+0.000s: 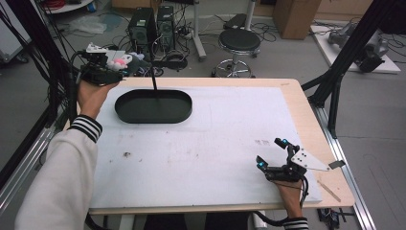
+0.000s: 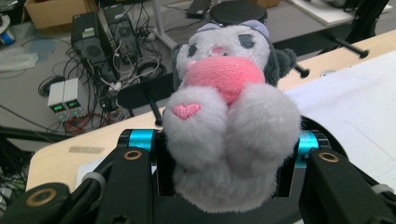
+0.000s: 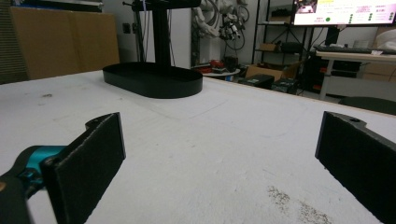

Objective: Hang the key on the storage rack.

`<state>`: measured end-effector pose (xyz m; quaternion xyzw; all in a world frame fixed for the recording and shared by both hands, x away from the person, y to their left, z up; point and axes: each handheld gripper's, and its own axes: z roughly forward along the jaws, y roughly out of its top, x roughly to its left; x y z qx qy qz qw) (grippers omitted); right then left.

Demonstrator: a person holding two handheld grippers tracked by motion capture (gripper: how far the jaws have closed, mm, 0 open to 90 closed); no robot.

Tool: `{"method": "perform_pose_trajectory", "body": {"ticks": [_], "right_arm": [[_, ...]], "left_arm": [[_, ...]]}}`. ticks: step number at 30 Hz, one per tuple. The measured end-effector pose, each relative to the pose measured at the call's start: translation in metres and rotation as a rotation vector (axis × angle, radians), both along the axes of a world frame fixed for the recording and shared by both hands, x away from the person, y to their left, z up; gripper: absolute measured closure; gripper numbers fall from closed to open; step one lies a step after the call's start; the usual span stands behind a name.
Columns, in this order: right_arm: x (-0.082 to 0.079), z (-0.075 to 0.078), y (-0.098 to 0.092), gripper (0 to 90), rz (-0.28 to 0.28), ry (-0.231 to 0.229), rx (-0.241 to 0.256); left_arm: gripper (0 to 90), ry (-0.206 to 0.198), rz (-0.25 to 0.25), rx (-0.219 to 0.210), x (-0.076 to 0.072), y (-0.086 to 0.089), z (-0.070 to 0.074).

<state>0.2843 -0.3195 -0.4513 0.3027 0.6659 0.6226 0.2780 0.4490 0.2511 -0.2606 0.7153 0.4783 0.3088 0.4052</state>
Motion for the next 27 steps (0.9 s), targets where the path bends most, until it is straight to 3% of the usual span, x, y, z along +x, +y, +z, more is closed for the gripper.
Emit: {"method": "perform_pose_trajectory", "body": {"ticks": [4,11,27], "right_arm": [[0.0,0.0,0.0,0.5,0.0,0.004,-0.003],[0.0,0.0,0.0,0.5,-0.002,-0.003,0.001],[0.0,0.0,0.0,0.5,-0.001,-0.002,-0.004]], "left_arm": [[56.1,0.012,0.013,-0.013,-0.003,0.005,-0.007],[56.1,0.025,0.006,0.009,-0.007,0.006,-0.007],[56.1,0.067,0.019,0.002,-0.016,0.014,-0.032]]}}
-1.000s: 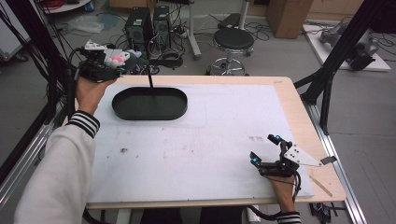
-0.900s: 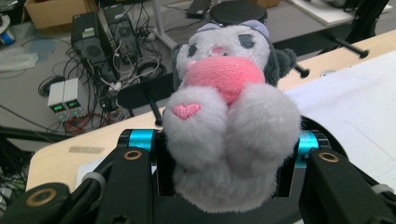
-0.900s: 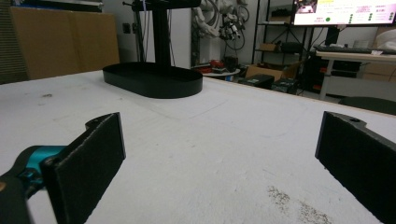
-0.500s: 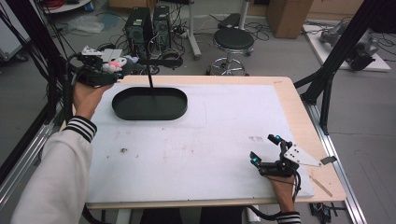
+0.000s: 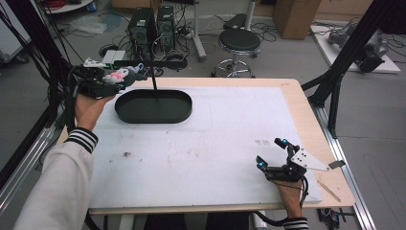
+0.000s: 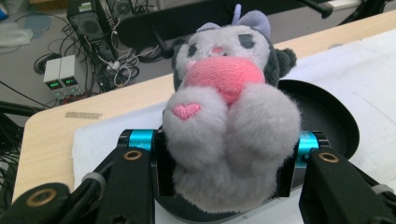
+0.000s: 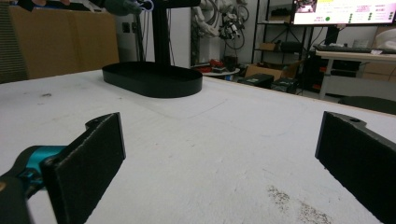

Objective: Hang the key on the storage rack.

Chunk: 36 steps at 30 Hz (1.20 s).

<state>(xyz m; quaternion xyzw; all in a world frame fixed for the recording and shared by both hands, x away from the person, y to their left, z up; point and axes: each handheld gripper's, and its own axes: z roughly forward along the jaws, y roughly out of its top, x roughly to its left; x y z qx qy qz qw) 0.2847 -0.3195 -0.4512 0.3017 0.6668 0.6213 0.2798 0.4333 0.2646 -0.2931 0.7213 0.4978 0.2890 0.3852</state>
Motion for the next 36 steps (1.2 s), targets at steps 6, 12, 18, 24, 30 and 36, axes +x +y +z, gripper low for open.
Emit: {"method": "perform_pose_trajectory", "body": {"ticks": [6,12,18,24,30,36], "right_arm": [[0.0,0.0,0.0,0.5,0.001,0.0,0.001],[0.0,0.0,0.0,0.5,0.0,0.0,0.0],[0.0,0.0,0.0,0.5,0.0,0.002,0.001],[0.0,0.0,0.0,0.5,0.002,-0.002,0.004],[0.0,0.0,0.0,0.5,0.002,0.007,0.01],[0.0,0.0,0.0,0.5,0.003,0.009,0.011]], "left_arm": [[56.1,0.021,0.002,0.014,0.0,0.001,-0.008],[56.1,0.029,0.006,0.006,0.003,0.0,-0.018],[56.1,0.036,0.004,0.005,0.01,-0.006,-0.026],[56.0,0.05,-0.005,0.005,0.02,-0.009,-0.035],[56.0,0.053,-0.001,-0.018,0.029,-0.01,-0.044],[50.1,0.045,-0.074,-0.056,0.033,-0.005,-0.05]]}}
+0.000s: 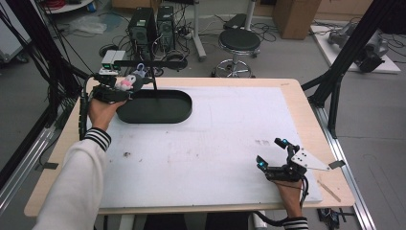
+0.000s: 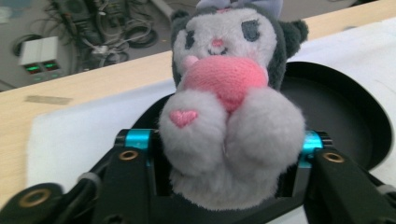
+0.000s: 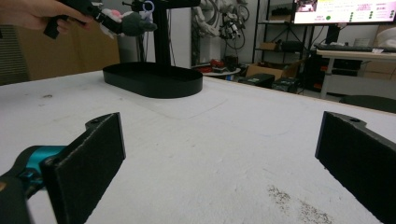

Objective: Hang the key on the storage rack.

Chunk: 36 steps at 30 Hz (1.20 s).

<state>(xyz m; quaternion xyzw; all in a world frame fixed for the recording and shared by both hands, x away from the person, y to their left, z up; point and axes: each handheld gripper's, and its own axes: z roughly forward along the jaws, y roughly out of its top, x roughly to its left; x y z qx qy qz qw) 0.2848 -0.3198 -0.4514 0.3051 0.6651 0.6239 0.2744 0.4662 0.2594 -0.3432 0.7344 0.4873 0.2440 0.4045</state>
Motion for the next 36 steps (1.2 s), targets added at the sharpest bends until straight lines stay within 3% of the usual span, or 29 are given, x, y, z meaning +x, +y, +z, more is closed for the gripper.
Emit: {"method": "perform_pose_trajectory", "body": {"ticks": [2,5,6,7,9,13,18,25,29,36], "right_arm": [[0.001,0.0,0.0,0.5,0.003,-0.01,-0.004],[0.001,0.0,0.0,0.5,0.003,-0.012,-0.007],[0.001,0.0,0.0,0.5,0.004,-0.009,-0.004],[0.0,0.0,0.0,0.5,0.002,0.001,-0.001],[0.0,0.0,0.0,0.5,-0.002,-0.002,-0.002],[0.0,0.0,0.0,0.5,-0.005,0.0,0.001],[-0.001,0.0,0.001,0.5,-0.006,-0.005,-0.006],[0.0,0.0,0.0,0.5,-0.007,-0.007,-0.002],[0.0,0.0,0.0,0.5,-0.009,-0.008,-0.007],[-0.002,0.0,0.001,0.5,-0.014,-0.01,-0.008]], "left_arm": [[37.9,-0.025,-0.074,-0.016,-0.001,0.002,-0.001],[14.8,-0.052,-0.19,-0.109,-0.006,0.004,-0.003],[9.4,-0.065,-0.211,-0.134,-0.01,0.004,-0.002],[2.3,-0.104,-0.221,-0.147,-0.017,0.005,-0.001],[1.7,-0.185,-0.259,-0.179,-0.032,0.008,0.003],[1.7,-0.257,-0.295,-0.201,-0.062,0.015,0.002],[1.7,-0.334,-0.343,-0.226,-0.11,0.022,-0.015],[1.7,-0.361,-0.341,-0.278,-0.154,0.033,-0.047],[1.7,-0.386,-0.332,-0.253,-0.169,0.033,-0.063],[1.7,-0.419,-0.298,-0.284,-0.188,0.036,-0.09]]}}
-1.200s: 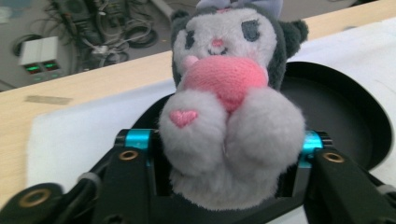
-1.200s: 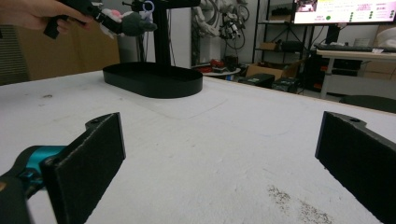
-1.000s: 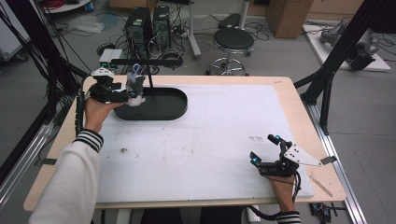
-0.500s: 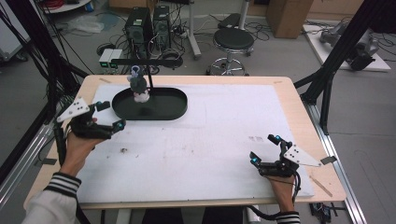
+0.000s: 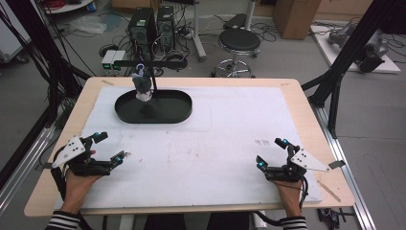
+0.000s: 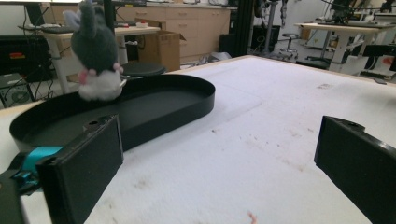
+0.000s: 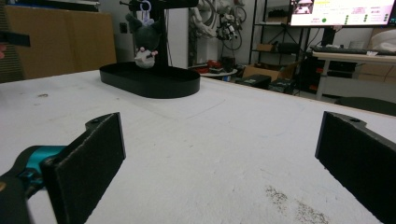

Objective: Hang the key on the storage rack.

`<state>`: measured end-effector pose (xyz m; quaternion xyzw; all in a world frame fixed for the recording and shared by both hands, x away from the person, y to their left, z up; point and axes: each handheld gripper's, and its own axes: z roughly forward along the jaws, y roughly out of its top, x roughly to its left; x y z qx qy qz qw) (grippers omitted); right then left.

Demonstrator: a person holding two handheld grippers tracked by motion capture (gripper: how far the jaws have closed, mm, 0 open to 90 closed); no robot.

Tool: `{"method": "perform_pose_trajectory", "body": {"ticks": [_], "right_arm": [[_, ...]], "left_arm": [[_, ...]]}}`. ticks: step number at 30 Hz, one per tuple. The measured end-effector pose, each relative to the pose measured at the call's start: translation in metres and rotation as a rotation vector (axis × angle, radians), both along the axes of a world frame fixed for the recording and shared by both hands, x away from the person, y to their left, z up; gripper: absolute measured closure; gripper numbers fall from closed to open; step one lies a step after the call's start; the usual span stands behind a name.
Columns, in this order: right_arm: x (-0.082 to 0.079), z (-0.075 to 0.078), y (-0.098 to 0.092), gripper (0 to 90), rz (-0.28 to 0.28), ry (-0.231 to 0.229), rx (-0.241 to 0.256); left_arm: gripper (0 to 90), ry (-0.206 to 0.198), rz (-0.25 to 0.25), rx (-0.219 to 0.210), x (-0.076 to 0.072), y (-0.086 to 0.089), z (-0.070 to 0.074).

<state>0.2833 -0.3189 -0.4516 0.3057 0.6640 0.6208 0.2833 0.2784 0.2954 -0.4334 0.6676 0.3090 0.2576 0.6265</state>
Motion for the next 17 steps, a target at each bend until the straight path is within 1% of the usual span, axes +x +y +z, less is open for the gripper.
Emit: {"method": "perform_pose_trajectory", "body": {"ticks": [3,6,7,8,9,10,12,14,16,17], "right_arm": [[0.0,0.0,0.0,0.5,0.0,-0.004,0.0],[0.0,0.0,0.0,0.5,0.0,-0.004,-0.001],[0.0,0.0,0.0,0.5,0.0,-0.005,-0.002],[0.0,0.0,0.0,0.5,-0.001,-0.008,-0.003],[0.0,0.0,0.0,0.5,-0.002,-0.009,-0.003],[0.0,0.0,0.0,0.5,-0.001,-0.013,-0.005],[0.0,0.0,0.0,0.5,0.001,-0.007,-0.003],[0.0,0.0,0.0,0.5,0.0,-0.01,-0.004],[0.0,0.0,0.0,0.5,0.0,-0.011,-0.007],[0.0,0.0,0.0,0.5,0.0,-0.012,-0.006]], "left_arm": [[1.7,-0.024,0.009,-0.019,-0.005,0.002,-0.008],[1.7,-0.031,0.025,-0.042,-0.008,0.004,-0.014],[1.7,-0.038,0.032,-0.031,-0.009,0.004,-0.017],[1.7,-0.041,0.041,-0.031,-0.01,0.003,-0.019],[1.7,-0.058,0.039,-0.036,-0.011,0.004,-0.019],[1.7,-0.066,0.044,-0.039,-0.012,0.005,-0.019],[1.7,-0.088,0.049,-0.038,-0.014,0.004,-0.02],[1.7,-0.095,0.052,-0.041,-0.015,0.004,-0.02],[1.7,-0.09,0.054,-0.044,-0.014,0.005,-0.02],[1.7,-0.094,0.056,-0.045,-0.015,0.004,-0.02]]}}
